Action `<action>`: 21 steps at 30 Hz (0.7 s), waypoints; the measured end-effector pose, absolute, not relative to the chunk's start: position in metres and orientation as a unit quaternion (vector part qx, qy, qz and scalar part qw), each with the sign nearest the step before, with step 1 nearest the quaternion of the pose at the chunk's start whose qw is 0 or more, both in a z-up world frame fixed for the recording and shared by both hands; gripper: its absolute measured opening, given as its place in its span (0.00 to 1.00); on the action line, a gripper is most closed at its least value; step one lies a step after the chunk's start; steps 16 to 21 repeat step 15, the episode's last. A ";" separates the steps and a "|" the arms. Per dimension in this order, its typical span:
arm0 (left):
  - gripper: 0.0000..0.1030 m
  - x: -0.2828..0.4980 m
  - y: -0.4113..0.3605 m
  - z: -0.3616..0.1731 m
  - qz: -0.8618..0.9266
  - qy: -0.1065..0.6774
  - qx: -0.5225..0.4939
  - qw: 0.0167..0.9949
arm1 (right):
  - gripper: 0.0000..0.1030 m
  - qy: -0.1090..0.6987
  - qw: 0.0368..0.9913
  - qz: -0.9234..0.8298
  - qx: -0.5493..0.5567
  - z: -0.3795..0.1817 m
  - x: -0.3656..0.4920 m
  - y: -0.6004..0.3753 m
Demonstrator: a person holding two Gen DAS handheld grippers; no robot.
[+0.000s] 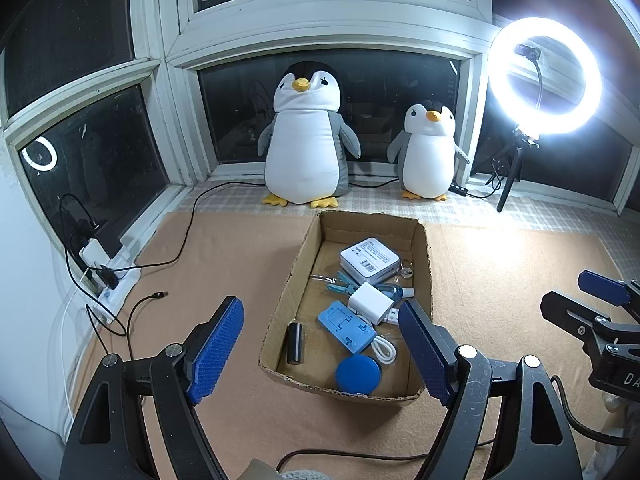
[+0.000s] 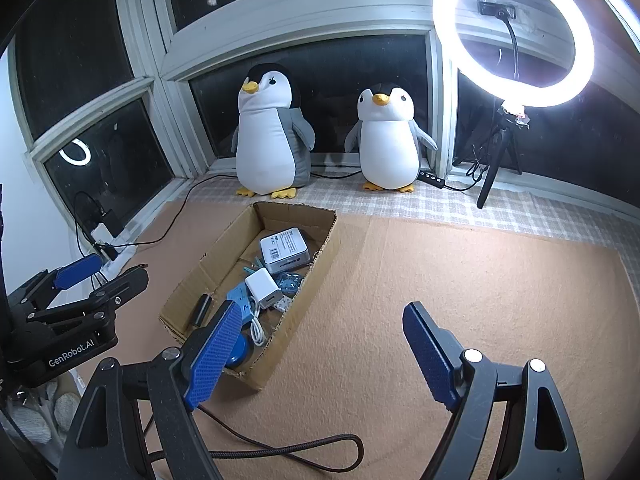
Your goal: Organize rigid objects
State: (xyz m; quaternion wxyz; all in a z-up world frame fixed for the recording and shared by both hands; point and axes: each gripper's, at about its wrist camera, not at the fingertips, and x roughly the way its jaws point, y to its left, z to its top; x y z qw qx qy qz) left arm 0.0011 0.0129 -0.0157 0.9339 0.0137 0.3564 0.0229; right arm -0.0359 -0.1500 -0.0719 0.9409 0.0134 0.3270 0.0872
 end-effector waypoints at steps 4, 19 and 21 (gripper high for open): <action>0.80 0.001 0.013 -0.017 0.022 0.357 0.014 0.934 | 0.77 0.328 0.941 0.086 0.014 -0.072 -0.036 -0.150; 0.80 0.001 0.013 -0.017 0.022 0.358 0.014 0.934 | 0.78 0.329 0.940 0.086 0.014 -0.072 -0.035 -0.151; 0.80 0.001 0.013 -0.017 0.022 0.358 0.014 0.934 | 0.78 0.329 0.940 0.086 0.014 -0.072 -0.035 -0.151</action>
